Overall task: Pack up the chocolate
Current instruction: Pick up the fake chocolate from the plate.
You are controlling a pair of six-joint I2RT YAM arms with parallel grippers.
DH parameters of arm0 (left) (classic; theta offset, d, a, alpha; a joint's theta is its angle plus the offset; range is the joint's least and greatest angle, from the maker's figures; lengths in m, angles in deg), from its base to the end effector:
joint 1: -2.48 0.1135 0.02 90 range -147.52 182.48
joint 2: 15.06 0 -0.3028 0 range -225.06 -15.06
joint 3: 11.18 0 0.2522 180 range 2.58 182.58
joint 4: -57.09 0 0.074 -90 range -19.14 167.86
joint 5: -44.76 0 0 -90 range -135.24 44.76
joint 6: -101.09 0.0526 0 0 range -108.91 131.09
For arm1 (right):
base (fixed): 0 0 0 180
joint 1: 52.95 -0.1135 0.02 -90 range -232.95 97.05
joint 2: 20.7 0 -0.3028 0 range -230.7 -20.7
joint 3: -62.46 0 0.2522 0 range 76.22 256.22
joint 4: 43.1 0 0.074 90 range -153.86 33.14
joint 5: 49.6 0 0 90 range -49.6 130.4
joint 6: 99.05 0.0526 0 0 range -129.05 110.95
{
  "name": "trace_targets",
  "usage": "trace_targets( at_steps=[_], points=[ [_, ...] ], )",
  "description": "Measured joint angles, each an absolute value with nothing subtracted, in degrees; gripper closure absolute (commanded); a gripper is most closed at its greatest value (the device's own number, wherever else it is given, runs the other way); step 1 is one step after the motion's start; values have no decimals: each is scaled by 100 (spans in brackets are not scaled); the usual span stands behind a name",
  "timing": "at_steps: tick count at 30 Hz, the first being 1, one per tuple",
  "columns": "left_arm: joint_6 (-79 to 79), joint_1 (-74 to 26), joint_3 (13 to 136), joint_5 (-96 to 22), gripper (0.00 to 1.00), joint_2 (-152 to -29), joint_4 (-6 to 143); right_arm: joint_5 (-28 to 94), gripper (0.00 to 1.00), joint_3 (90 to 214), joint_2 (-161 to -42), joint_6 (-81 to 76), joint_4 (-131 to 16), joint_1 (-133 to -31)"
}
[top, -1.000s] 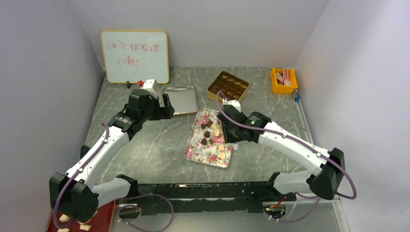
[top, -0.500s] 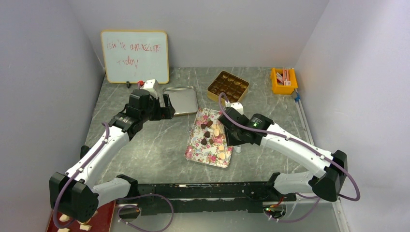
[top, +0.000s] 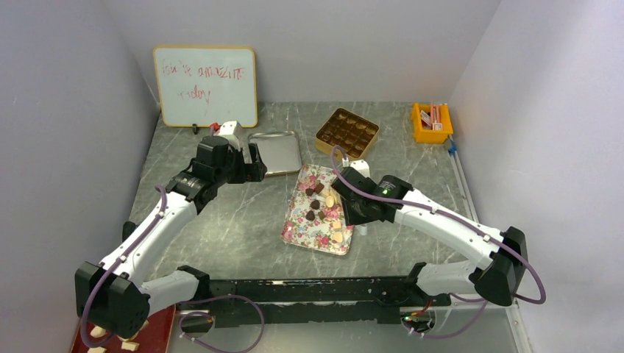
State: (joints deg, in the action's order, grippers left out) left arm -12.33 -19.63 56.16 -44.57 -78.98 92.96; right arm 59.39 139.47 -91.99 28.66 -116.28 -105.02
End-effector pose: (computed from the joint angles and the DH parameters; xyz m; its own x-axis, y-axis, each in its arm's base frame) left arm 0.2272 -0.0930 0.3326 -0.6094 -0.1814 -0.7718 0.1562 0.9269 -0.3412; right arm 0.1495 0.1640 0.3111 -0.8585 -0.1606 -0.4871 -0.1821 0.9833 -0.0033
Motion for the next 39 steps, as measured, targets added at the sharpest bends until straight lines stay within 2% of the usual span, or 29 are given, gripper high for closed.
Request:
trace_targets(
  at_steps=[31, 39],
  points=[
    [-1206, -1963, 5616, -4460, 0, -8044, 9281, 5934, 58, 13947, -9655, 2801, -11326, -10502],
    [-1176, -1963, 5616, -4460, 0, -8073, 9277, 5936, 61, 13947, -9758, 2792, -11256, -10502]
  ],
)
